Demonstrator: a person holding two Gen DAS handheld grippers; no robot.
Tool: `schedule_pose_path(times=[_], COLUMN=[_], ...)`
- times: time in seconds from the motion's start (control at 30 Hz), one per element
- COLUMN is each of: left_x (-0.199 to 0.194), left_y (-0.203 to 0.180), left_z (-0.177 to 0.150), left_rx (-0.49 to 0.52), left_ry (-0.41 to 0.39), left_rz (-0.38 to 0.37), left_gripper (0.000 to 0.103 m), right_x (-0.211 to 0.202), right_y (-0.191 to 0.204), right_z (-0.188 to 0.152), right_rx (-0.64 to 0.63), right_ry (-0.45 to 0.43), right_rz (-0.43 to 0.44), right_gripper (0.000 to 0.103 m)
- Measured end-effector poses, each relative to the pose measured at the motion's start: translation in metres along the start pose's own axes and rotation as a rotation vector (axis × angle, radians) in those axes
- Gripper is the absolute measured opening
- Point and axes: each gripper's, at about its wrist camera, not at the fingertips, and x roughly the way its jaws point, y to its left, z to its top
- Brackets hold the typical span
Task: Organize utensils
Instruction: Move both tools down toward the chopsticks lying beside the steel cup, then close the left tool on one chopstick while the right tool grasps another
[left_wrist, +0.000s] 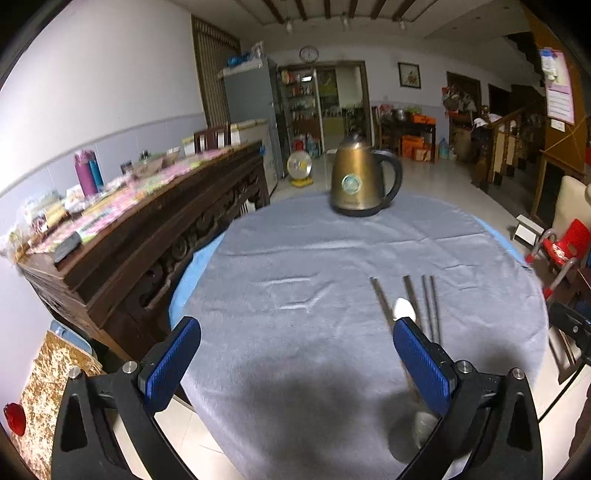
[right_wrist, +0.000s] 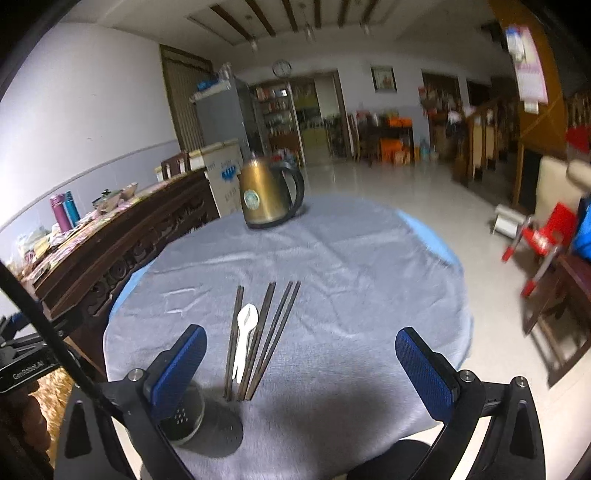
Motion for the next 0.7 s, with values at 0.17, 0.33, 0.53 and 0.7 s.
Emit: schedule_pose_path(times=[0.17, 0.33, 0.53, 0.7], left_x=[0.081, 0.149, 0.206, 0.236], left_y=[0.010, -0.004, -0.014, -0.030], left_z=[0.014, 0.015, 0.019, 0.027], left_rx=[-0.035, -0.045, -0.035, -0.060], left_ry=[0.149, 0.314, 0.443, 0.502], left_rz=[-0.081, -0.185, -0.252, -0.306], left_gripper=[0.103, 0.102, 0.064, 0.059], right_x=[0.070, 0.151, 0.231, 0.282], right_y=[-0.015, -0.023, -0.024, -0.022], right_z=[0.017, 0.034, 0.041, 0.044], right_rx=[0.107, 0.166, 0.164, 0.186], right_ry=[0.133, 0.290, 0.418, 0.509], right_rz=[0.089, 0.162, 0.141, 0.080], right_gripper=[0.092, 0.064, 0.044, 0.037])
